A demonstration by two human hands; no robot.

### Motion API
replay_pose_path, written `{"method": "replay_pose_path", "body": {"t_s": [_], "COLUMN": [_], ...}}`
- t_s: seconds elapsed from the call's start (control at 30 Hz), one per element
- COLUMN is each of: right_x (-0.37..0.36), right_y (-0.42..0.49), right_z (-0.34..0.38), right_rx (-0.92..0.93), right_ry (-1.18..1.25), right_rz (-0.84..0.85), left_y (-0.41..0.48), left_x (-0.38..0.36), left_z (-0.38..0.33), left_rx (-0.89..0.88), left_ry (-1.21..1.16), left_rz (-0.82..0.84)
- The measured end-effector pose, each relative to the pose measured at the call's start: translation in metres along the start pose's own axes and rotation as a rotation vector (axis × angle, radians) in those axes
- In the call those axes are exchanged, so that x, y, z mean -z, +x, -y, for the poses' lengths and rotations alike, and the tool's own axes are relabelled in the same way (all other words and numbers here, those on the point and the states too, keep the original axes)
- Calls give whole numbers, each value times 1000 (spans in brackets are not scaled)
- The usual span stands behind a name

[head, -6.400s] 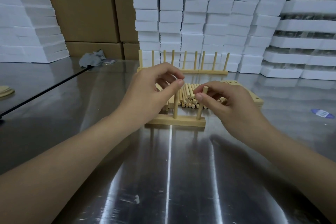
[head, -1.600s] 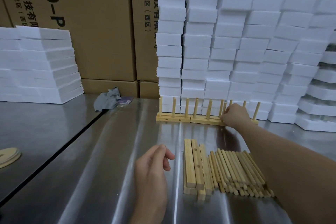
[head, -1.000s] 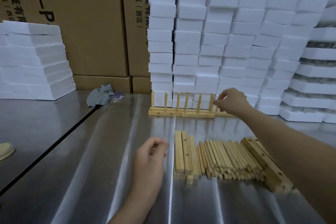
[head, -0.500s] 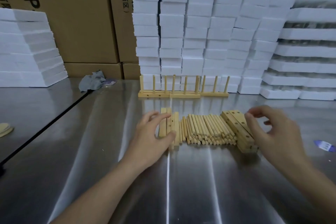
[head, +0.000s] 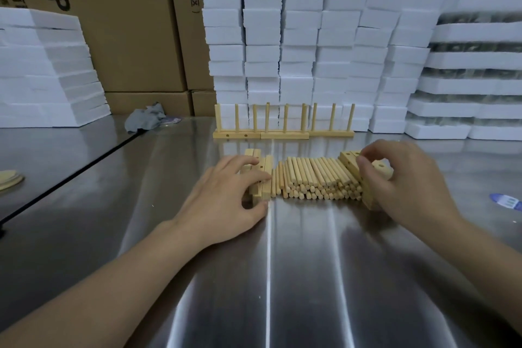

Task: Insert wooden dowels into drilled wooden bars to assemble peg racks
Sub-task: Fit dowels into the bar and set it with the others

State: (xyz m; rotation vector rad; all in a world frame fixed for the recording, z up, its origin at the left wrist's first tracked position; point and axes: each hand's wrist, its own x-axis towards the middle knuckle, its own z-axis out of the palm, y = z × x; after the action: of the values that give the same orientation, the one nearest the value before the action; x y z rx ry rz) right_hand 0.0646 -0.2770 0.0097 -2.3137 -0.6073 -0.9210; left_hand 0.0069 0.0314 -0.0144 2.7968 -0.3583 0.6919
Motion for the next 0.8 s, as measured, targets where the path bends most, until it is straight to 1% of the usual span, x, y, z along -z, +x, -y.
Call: {"method": "replay_pose_path", "body": {"t_s": [0.2, 0.37, 0.63, 0.7, 0.8], "right_x": [-3, -5, -6, -6, -6], "right_y": [2, 1, 1, 1, 1], "right_z": [0, -3, -3, -2, 1], "right_rx": [38, 34, 26, 33, 33], "right_ry": [-16, -24, -26, -22, -7], "right_rz": [1, 27, 73, 67, 65], "left_y": [0, 2, 1, 1, 1], "left_x": [6, 6, 13, 17, 26], "left_z": [1, 2, -5, -10, -19], "left_rx": [-19, -17, -134, -165, -184], "left_ry": [60, 74, 112, 126, 81], "left_rz": [12, -16, -66, -137, -329]}}
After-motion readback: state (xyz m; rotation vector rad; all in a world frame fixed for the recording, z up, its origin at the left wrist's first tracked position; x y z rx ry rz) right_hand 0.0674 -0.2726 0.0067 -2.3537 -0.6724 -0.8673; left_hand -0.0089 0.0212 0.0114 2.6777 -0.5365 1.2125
